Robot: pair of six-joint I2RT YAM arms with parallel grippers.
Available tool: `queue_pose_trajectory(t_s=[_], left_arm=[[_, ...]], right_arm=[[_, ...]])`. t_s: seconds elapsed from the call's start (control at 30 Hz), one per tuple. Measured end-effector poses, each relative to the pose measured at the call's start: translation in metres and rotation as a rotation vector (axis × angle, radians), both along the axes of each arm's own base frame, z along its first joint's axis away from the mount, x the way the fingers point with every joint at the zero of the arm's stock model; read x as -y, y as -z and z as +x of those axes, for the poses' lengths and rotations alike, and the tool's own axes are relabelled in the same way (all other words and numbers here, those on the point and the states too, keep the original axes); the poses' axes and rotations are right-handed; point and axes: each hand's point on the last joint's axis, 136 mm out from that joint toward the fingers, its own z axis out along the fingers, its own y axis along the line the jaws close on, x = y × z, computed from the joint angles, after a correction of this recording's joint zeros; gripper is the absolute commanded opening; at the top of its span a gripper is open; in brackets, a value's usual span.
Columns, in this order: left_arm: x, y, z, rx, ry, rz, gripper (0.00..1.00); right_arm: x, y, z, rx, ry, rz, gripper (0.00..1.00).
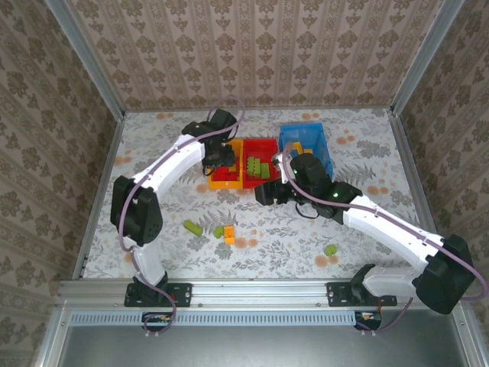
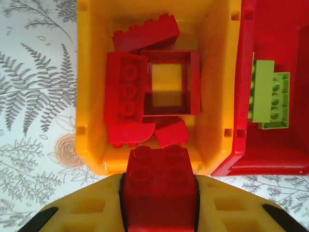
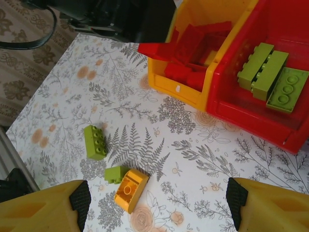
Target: Sort the legos into containers by color
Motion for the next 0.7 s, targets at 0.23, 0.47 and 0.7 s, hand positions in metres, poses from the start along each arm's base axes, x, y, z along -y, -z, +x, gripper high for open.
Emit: queue_pose_trajectory(t_s=[0.23, 0.47, 0.7], left_arm=[[0.004, 0.043, 0.003, -0.084, 0.027, 0.053, 0.48], [0.005, 0.044, 0.002, -0.085, 0.036, 0.051, 0.54], [0.006, 0.008, -0.007, -0.009, 0.044, 0.014, 0.56]], right_arm=[[0.0, 0.008, 0.003, -0.019, 0.026, -0.015, 0.78], [0.011, 0.008, 0.002, -0.021, 0.064, -0.04, 0.78], [0.011, 0.01, -0.005, -0.02, 0.049, -0.071, 0.78]])
